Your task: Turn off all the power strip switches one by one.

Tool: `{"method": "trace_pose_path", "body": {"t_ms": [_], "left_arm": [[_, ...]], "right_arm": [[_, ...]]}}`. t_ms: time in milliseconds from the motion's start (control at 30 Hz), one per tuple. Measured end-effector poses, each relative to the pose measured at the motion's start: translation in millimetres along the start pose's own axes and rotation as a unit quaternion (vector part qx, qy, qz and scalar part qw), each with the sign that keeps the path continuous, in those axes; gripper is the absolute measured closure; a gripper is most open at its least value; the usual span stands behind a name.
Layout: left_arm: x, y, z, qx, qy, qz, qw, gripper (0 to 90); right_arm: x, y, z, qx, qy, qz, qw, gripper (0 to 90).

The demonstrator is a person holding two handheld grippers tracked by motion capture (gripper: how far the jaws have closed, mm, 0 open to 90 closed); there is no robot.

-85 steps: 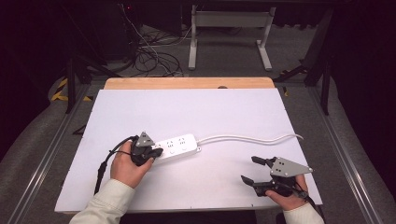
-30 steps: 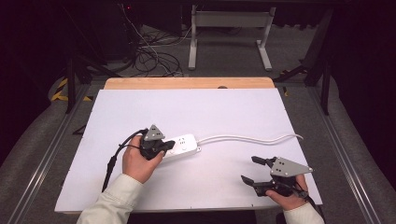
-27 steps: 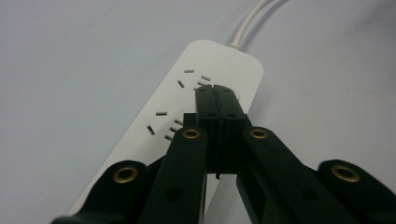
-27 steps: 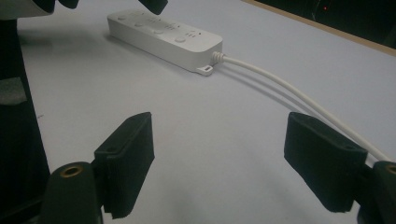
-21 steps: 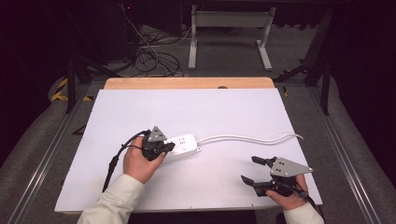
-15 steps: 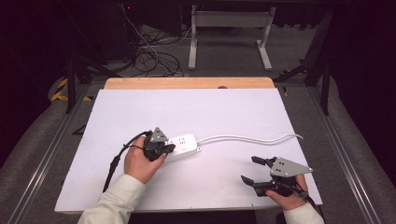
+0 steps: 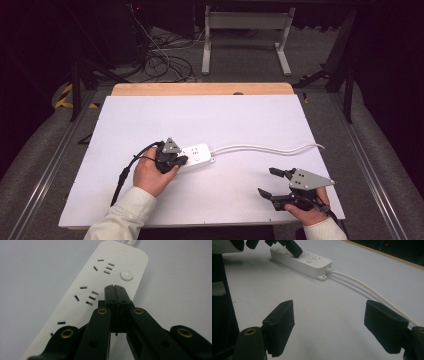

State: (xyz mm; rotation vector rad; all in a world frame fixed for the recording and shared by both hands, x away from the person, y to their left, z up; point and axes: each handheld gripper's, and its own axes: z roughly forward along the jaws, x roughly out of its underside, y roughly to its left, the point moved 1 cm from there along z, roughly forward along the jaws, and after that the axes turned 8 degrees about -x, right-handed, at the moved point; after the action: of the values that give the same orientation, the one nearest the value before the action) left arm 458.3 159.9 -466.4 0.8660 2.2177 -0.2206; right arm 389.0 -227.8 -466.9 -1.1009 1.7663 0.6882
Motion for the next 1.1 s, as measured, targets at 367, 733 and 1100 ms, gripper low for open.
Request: {"method": "trace_pose_path", "body": {"t_ms": [367, 733, 1100], "left_arm": [[1.1, 0.5, 0.8, 0.001, -0.004, 0.002, 1.0000, 90.0], [2.3, 0.7, 4.0, 0.011, -0.013, 0.000, 0.9999, 90.0], [-9.7, 6.8, -21.7, 0.016, -0.073, -0.027, 0.9968, 90.0]], "right_arm": [[-0.4, 0.7, 0.4, -0.001, 0.000, -0.002, 1.0000, 25.2], [-1.6, 2.7, 1.1, -0.002, 0.001, -0.005, 1.0000, 25.1], [0.2, -0.4, 1.7, -0.003, 0.002, -0.001, 1.0000, 25.1]]}}
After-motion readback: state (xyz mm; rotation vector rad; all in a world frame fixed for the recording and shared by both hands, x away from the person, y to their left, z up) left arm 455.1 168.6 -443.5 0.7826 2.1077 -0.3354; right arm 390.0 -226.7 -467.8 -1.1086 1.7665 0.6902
